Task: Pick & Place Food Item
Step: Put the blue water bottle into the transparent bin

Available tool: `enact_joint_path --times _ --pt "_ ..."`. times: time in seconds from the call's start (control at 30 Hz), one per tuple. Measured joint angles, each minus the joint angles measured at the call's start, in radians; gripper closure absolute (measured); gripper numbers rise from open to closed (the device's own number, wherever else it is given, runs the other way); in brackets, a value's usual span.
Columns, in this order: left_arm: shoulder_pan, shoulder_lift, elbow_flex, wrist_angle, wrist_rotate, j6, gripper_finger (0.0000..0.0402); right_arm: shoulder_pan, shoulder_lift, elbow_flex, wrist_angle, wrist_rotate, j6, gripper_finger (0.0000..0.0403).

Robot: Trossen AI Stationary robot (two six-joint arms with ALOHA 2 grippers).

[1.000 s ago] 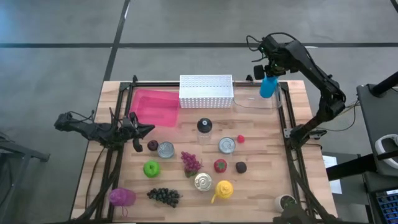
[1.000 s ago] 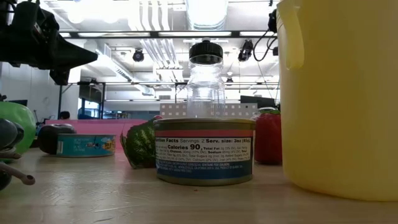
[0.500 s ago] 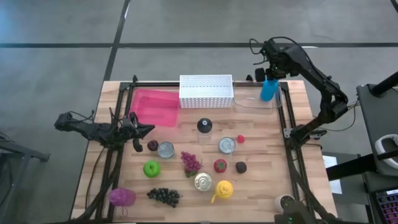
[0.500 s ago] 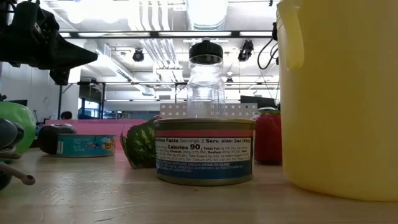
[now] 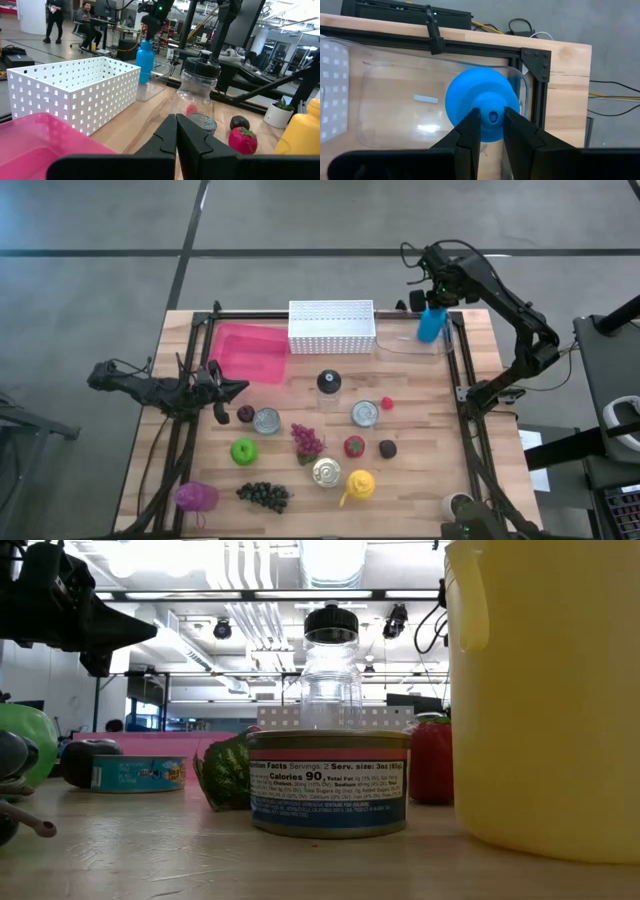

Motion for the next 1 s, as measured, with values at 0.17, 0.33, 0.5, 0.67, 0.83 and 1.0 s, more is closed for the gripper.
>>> enact_joint_path --times 0.17,0.33,0.5,0.67,0.83,1.0 --pt "0.000 0.000 0.000 0.000 0.000 0.000 0.0396 0.000 0.000 -0.004 0.002 0.000 0.001 0.0339" --pt "0.000 0.000 0.000 0.000 0.000 0.000 0.0396 -0.002 0.000 -0.001 0.003 0.000 0.003 0.0331" --pt "0.000 0.000 0.000 0.000 0.000 0.000 0.0396 -0.002 0.000 -0.005 0.002 0.000 0.003 0.0307" --pt "0.000 0.000 0.000 0.000 0.000 0.000 0.0396 -0.002 0.000 -0.005 0.002 0.000 0.003 0.0285" --pt "0.000 0.000 0.000 0.000 0.000 0.000 0.0396 -0.002 0.000 -0.005 0.002 0.000 0.003 0.0263" --pt "0.000 0.000 0.000 0.000 0.000 0.000 0.0396 -0.002 0.000 -0.005 0.003 0.000 0.003 0.0238"
